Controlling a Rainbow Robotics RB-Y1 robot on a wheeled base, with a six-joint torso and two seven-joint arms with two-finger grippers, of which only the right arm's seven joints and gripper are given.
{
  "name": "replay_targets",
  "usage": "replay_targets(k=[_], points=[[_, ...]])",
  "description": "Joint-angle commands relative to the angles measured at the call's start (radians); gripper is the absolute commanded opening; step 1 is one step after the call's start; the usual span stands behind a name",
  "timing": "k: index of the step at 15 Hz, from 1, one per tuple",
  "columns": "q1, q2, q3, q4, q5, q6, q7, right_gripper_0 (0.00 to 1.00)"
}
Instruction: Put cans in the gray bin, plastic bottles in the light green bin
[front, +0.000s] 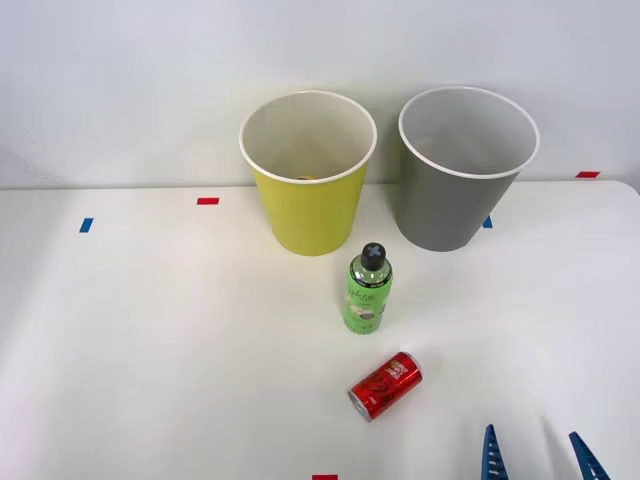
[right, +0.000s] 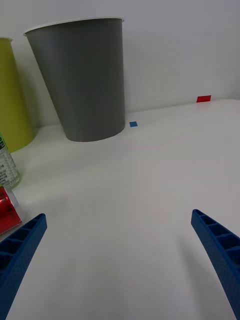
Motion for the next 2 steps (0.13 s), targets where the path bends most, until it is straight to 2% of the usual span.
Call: replay_targets(k=[1, 2], points=[[0.0, 0.0, 0.0, 0.0, 0.0, 0.0, 0.0, 1.0], [0.0, 0.0, 0.0, 0.0, 0.0, 0.0, 0.0, 1.0]])
